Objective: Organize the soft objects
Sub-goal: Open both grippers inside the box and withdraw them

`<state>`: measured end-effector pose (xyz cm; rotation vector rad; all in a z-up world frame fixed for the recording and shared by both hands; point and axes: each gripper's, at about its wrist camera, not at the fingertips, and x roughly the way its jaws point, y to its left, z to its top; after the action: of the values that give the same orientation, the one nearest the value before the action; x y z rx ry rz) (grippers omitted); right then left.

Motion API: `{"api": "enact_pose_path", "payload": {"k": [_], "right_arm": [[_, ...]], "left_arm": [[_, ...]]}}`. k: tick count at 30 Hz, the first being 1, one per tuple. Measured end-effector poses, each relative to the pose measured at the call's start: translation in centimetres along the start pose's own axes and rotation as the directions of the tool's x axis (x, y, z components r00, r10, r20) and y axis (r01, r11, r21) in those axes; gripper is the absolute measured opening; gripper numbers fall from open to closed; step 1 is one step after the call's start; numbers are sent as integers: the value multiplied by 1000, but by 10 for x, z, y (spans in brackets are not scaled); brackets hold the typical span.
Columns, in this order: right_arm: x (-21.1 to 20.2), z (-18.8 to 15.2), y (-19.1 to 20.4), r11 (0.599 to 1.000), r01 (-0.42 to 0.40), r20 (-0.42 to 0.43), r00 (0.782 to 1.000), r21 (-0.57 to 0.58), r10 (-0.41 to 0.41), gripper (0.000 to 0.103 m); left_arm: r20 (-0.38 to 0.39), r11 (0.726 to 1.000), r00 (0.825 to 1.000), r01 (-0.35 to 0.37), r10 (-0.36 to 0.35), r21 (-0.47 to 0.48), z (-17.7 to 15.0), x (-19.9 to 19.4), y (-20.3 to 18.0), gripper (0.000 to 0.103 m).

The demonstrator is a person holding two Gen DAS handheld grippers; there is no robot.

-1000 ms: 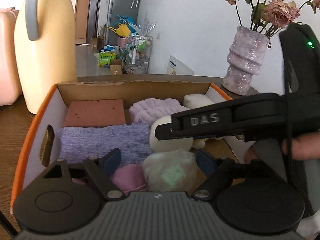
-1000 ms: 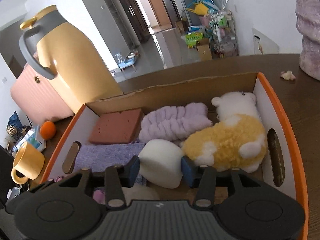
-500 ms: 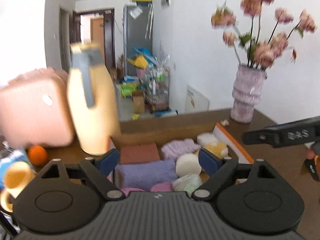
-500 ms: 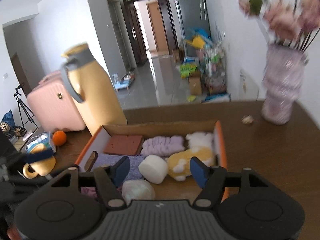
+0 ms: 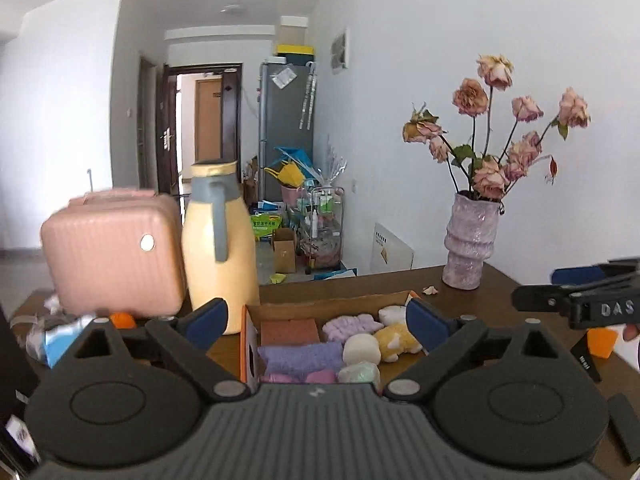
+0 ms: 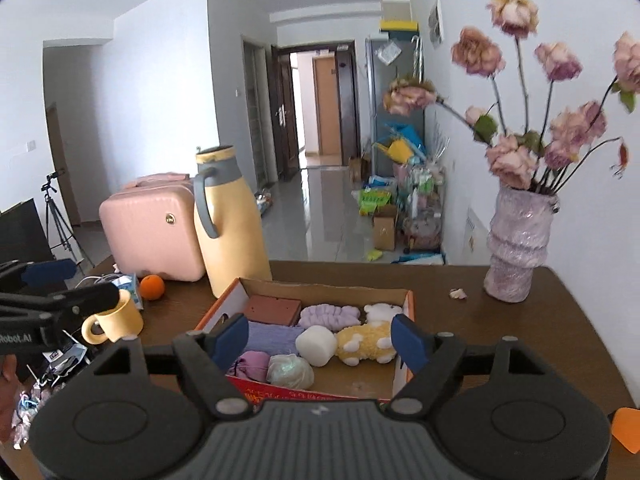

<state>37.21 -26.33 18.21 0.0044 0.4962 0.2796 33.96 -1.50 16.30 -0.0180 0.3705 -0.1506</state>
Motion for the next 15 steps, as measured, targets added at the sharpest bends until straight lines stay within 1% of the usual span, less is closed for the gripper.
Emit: {"api": "enact_pose_path", "payload": {"k": [2, 3, 4, 6, 11, 13, 15], "right_arm": [[-13, -12, 6, 1000, 22, 40, 999, -8, -22, 79], [-21, -22, 10, 1000, 20, 70, 997, -20, -18, 82], [-31, -33, 13, 999, 10, 101, 995, -33, -6, 83], [-47, -59, 19, 998, 4, 144, 990, -60, 5, 83], [-81, -120, 31, 997, -9, 198, 980, -83, 25, 84], [-95, -144, 39, 993, -15, 204, 978, -114, 38, 85], [-105, -168, 45, 991, -27, 196, 979, -132, 53, 86]], "left_arm": [[3, 999, 1000, 6, -6, -47, -19, -15, 6, 98], [6, 999, 1000, 12, -12, -53, -30, -23, 8, 99], [5, 998, 1000, 4, -4, -57, -42, -31, 8, 99], [10, 998, 1000, -9, 9, -62, -67, -47, 7, 99], [59, 997, 997, -51, 54, -51, -129, -95, 1, 101], [59, 995, 994, -91, 93, -41, -151, -109, -3, 101], [46, 995, 994, -101, 102, -19, -172, -123, -8, 101]]}}
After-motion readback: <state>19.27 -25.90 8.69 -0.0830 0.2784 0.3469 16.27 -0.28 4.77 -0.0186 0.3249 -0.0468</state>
